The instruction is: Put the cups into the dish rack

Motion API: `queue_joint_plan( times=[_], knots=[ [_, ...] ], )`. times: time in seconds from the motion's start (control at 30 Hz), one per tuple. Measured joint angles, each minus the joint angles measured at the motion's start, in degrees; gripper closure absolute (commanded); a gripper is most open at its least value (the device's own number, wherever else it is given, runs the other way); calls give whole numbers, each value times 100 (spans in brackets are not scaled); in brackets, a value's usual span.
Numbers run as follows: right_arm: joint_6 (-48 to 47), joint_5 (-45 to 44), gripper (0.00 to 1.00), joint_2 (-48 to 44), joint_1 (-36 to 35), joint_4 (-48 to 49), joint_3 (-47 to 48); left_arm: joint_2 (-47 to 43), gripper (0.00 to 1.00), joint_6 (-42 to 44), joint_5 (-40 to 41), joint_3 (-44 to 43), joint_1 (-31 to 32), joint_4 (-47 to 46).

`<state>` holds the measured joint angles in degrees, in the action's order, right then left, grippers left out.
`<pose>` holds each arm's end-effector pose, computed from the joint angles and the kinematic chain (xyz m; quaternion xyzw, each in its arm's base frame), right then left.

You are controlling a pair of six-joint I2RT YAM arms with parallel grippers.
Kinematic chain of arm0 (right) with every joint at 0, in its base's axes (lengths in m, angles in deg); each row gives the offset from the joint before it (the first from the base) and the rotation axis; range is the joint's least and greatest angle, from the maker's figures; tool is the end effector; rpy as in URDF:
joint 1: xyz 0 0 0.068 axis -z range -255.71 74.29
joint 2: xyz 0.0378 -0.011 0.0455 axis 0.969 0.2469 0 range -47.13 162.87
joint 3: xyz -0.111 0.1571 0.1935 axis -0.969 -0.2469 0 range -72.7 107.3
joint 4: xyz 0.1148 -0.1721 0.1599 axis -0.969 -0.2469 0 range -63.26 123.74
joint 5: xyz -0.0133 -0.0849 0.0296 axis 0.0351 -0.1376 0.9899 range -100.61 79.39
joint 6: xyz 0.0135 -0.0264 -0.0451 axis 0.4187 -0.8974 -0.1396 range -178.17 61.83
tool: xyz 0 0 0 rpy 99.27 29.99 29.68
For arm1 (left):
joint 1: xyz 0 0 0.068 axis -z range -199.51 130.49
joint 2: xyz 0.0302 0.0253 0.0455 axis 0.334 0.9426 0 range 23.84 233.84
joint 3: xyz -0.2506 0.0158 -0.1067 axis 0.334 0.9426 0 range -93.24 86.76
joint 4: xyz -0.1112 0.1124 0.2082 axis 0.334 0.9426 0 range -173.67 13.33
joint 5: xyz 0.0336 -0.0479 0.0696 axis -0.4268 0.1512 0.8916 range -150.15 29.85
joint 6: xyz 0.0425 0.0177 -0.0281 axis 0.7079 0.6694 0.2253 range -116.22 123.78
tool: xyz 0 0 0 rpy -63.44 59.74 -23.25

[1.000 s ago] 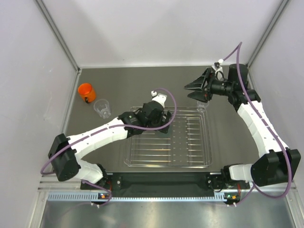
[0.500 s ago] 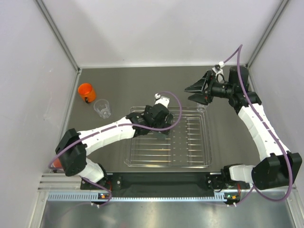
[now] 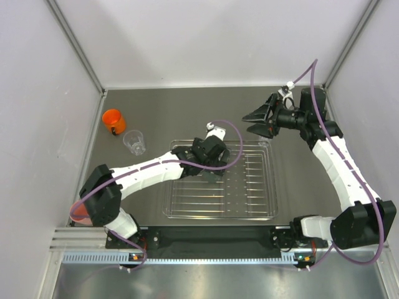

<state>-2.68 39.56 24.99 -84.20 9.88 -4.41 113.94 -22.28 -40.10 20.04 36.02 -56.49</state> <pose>0.2661 0.0675 0.3633 0.1078 0.7982 0.5560 0.2052 0.2010 -0.2712 0.2523 0.1789 0.9115 -0.0930 0.3586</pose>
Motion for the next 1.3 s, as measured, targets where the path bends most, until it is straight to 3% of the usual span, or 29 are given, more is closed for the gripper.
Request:
queue_joint_plan(
  times=[0.1,0.13,0.33,0.7,1.03,1.3],
  knots=[
    [0,0,35,0,-2,0,0,0,38,2,-7,-4,-2,13],
    [0,0,35,0,-2,0,0,0,26,2,-11,-9,-2,26],
    [-2,0,35,0,-17,0,0,0,9,4,-96,-74,-2,201],
    [-369,-151,39,179,-271,-313,-7,-61,7,4,-190,-92,0,323],
    [-1145,-444,79,1276,-697,-922,39,-155,8,7,-289,-17,0,363],
    [-1685,-221,83,2153,-1029,-1187,603,-262,9,33,-286,142,4,273]
  ],
)
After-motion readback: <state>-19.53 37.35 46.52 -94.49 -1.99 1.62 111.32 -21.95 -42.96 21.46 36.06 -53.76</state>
